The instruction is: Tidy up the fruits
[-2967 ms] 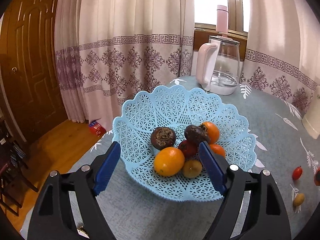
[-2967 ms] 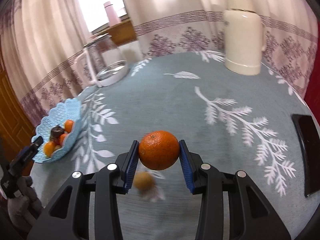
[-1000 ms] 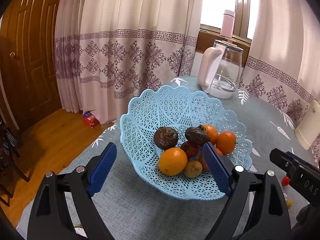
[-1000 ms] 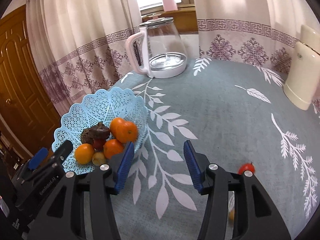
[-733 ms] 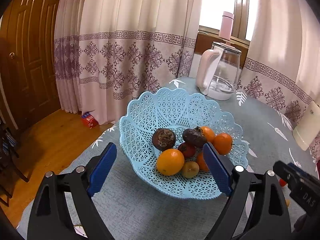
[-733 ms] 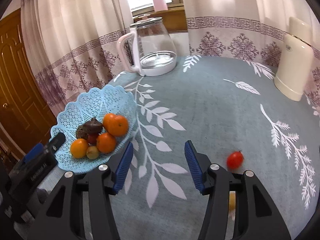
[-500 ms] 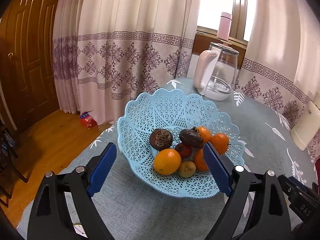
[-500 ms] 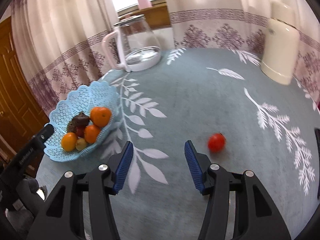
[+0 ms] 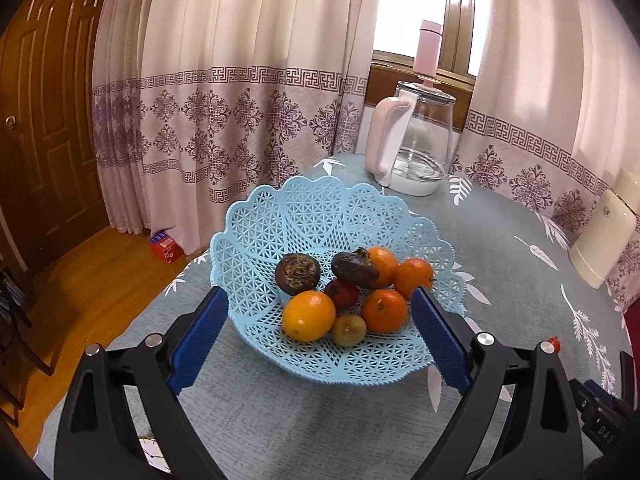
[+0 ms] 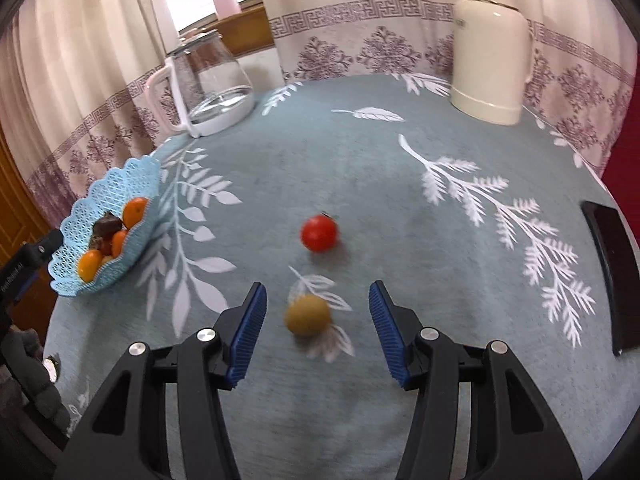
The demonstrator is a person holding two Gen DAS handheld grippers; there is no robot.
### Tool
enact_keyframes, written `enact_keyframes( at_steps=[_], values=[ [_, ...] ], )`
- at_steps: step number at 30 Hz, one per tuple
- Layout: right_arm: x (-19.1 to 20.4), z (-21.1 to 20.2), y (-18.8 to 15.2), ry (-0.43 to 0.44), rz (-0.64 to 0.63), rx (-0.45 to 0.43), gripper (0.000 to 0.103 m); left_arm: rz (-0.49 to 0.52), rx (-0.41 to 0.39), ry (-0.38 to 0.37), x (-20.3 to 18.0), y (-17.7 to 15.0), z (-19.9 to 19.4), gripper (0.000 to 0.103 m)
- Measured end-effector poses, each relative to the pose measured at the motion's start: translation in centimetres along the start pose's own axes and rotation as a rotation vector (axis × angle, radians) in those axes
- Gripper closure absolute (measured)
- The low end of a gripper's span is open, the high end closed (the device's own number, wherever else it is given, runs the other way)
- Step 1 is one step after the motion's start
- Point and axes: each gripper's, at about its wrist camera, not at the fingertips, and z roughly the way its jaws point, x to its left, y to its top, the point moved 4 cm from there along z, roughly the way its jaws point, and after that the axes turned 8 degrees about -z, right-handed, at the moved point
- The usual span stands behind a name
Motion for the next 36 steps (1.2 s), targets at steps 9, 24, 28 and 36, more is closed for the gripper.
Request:
enact_keyframes(
  at_steps=[9,24,28,36],
  values=[
    [-0.1,0.5,-1.3,0.003,-0.007,0.033,0.049,0.005,-0.002,-0.008,-0.3,-0.1,-0.3,0.009],
    [1.9,2.1,-0.7,0.008,-0.072,0.052,0.049,0.021,0.001,-0.012,-0.8,-0.1,-0.4,0.009],
    [2.3,2.9,-0.6,0.008,-0.093,0.066,0.058,0.021,-0.001,-0.016,-0.9,-0.1,-0.5,0.009],
    [1.9,2.4,-0.9,0.006,-0.088,0.055,0.069,0.036,0.007,-0.021,-1.3,-0.5,-0.3,0.009]
  ],
)
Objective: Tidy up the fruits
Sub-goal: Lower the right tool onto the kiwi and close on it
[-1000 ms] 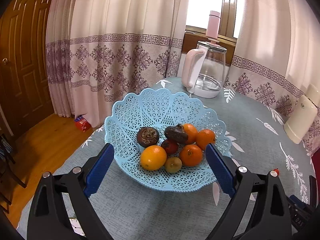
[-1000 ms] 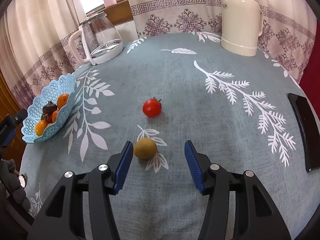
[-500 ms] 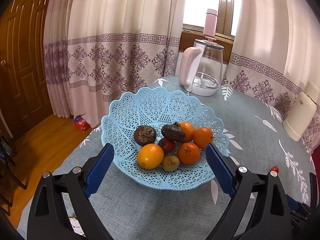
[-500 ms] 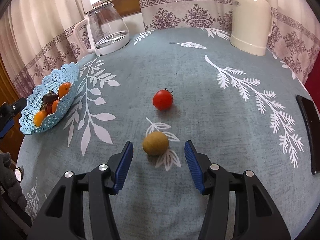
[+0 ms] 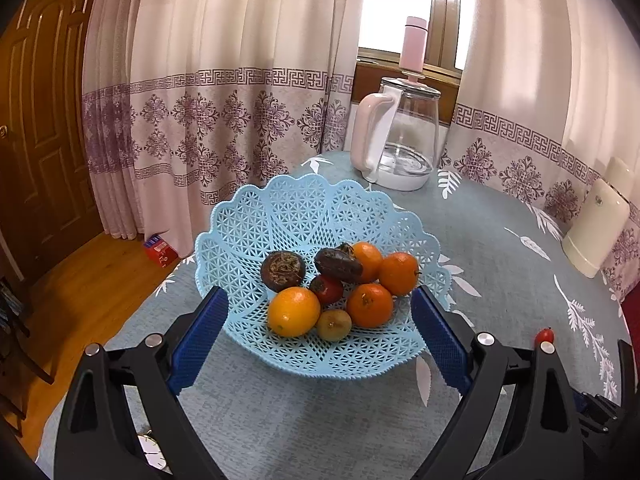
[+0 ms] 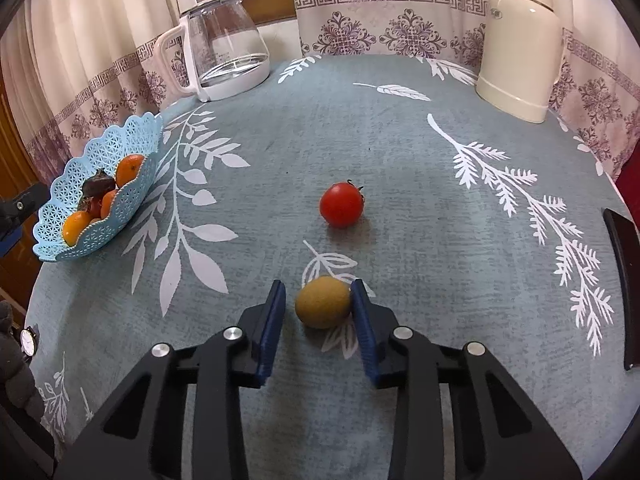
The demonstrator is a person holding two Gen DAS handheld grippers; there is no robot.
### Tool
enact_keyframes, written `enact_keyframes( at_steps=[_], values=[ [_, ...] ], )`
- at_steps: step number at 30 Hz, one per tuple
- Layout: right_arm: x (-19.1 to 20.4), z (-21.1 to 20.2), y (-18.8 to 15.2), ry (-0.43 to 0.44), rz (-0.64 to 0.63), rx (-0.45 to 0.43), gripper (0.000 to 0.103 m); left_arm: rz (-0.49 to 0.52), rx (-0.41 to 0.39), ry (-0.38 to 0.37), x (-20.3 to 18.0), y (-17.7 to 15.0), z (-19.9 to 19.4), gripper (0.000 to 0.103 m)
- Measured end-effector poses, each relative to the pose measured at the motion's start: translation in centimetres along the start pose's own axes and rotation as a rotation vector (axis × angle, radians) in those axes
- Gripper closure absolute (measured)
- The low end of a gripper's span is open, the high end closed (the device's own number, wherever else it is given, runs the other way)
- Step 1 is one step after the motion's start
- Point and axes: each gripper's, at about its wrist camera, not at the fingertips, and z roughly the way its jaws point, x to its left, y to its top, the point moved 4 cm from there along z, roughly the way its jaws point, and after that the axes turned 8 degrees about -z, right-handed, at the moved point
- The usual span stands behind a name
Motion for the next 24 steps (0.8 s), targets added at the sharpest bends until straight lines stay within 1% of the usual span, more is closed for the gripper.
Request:
enact_keyframes(
  at_steps=[10,20,24],
  values=[
    [-2.0,-1.8,-0.2,0.004,0.05,-0.047,0.07,0.037,0.008,-0.023,-1.4,-0.7,-0.2,0.009],
    [-4.5,-2.8,-0.9,0.017,0.105,-0.066,0.069,0.084,0.027,-0.019,-2.8,-2.1,-0.5,0.009],
    [-4.8,-2.9,-1.2,0.036,0.118,-0.072,0.069,0.099,0.023,-0.017,-3.4,-2.0,-0.8,0.009]
  ],
)
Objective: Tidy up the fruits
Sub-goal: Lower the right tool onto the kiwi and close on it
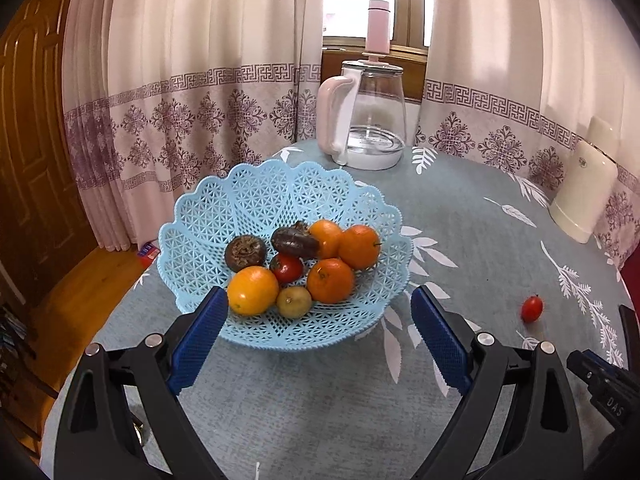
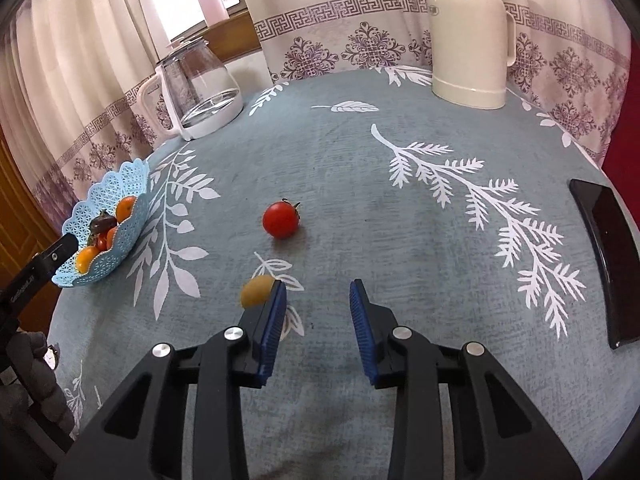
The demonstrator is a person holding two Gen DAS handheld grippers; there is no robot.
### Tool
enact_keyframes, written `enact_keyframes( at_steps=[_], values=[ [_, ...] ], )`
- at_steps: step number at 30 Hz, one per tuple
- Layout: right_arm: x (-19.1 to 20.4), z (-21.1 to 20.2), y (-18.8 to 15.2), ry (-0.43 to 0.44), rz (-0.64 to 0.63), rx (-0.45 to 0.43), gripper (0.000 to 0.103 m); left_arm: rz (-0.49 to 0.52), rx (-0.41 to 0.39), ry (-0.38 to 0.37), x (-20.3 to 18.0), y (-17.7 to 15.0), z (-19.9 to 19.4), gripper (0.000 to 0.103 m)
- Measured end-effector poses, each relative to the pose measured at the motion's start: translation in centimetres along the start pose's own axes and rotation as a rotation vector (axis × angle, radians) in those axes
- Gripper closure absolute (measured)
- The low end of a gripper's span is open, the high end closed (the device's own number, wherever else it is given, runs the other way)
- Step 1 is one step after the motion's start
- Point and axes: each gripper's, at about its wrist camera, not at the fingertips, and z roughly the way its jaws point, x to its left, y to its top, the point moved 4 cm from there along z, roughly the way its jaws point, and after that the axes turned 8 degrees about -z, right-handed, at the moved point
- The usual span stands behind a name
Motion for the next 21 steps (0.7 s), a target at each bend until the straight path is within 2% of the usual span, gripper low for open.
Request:
enact_keyframes(
  at_steps=[6,10,16,21],
  values=[
    [0.6,0.1,-0.1,0.05,0.002,0.004,0.069,0.047,-0.025,-0.02,-2.0,0.3,-1.1,0.009],
    [2.2,0.4,0.3,0.088,-0.047,0.009,0.068,0.068,-0.022,-0.038,-3.4,0.1,-1.2,0.009],
    [3.0,2.2,0.6,0.063,-0.073,0.054,0.068,0.103,-0.02,-0.043,-4.6,-0.2,-1.3,0.009],
    [3.1,3.2,0.6,0.103,-0.072,0.073,0.068,0.106,-0.021,-0.04,-5.0,0.1,-1.1,0.009]
  ],
)
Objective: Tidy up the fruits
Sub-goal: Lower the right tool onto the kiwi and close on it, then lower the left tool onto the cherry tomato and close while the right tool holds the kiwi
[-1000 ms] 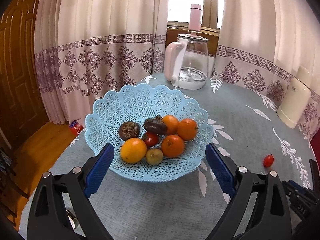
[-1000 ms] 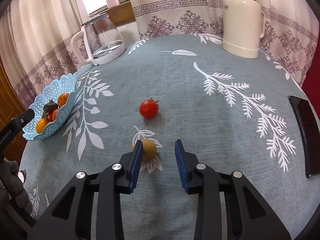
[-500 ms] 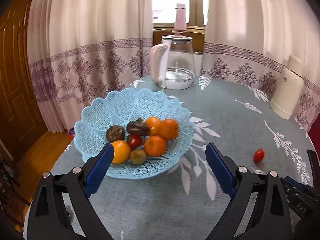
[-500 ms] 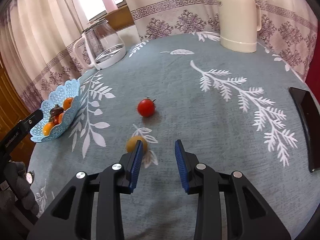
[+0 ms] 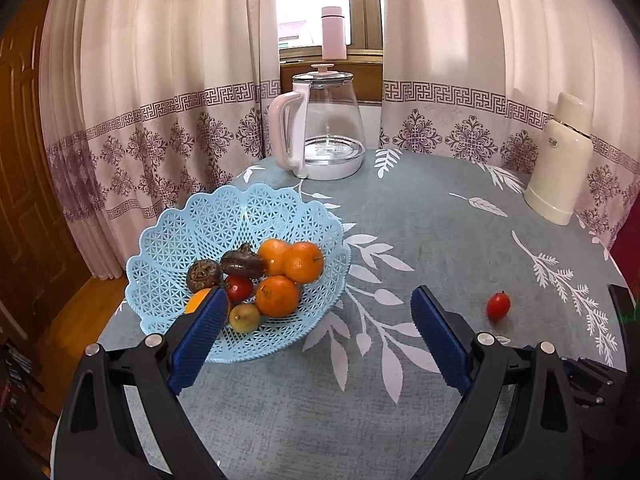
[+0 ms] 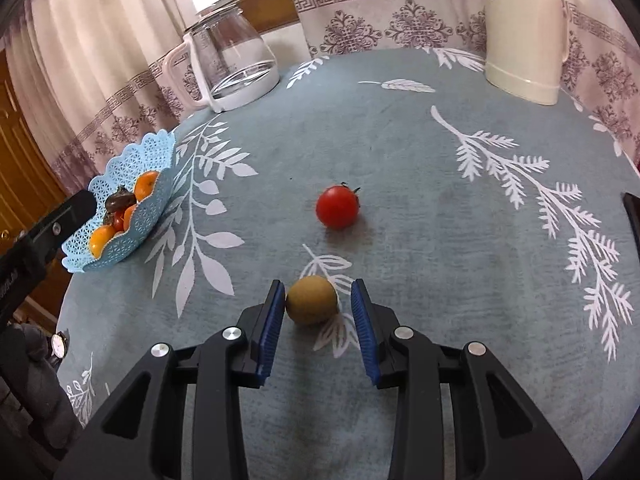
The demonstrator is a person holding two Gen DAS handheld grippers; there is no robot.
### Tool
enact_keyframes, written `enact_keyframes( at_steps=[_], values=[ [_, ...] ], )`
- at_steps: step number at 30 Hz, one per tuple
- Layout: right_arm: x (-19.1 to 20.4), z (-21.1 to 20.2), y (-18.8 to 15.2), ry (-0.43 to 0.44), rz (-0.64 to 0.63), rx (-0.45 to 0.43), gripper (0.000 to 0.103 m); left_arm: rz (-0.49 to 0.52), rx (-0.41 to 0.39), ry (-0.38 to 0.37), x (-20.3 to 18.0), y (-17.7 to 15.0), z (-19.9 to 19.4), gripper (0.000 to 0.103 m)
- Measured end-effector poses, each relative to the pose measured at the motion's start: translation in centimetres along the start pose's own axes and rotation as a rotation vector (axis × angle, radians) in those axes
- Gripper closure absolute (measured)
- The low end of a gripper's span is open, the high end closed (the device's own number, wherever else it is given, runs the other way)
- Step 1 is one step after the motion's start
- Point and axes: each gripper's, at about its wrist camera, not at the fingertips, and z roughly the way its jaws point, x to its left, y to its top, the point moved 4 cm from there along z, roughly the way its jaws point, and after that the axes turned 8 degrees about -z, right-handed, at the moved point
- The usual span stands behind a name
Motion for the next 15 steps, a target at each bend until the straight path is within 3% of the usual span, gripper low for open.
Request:
enact_keyframes(
  at_steps=[3,5,9,15],
  values=[
    [0.3,0.3,-0.3,0.016,-0.016,0.007,0.069,0.015,-0.002,-0.006,-0.4,0.0,0.1,0.009],
    [0.2,0.1,-0.4,0.017,-0.01,-0.001,0.075,0.022,0.006,-0.017,-0.9,0.0,0.2,0.009],
    [-0.7,-0.8,-0.3,0.021,0.034,-0.036,0.075,0.056,0.021,-0.038,-2.5,-0.2,0.7,0.009],
    [-3.4,-2.5,-0.1,-0.032,0.116,-0.098,0.075,0.111,0.037,-0.076,-5.2,-0.6,1.5,0.009]
  ],
)
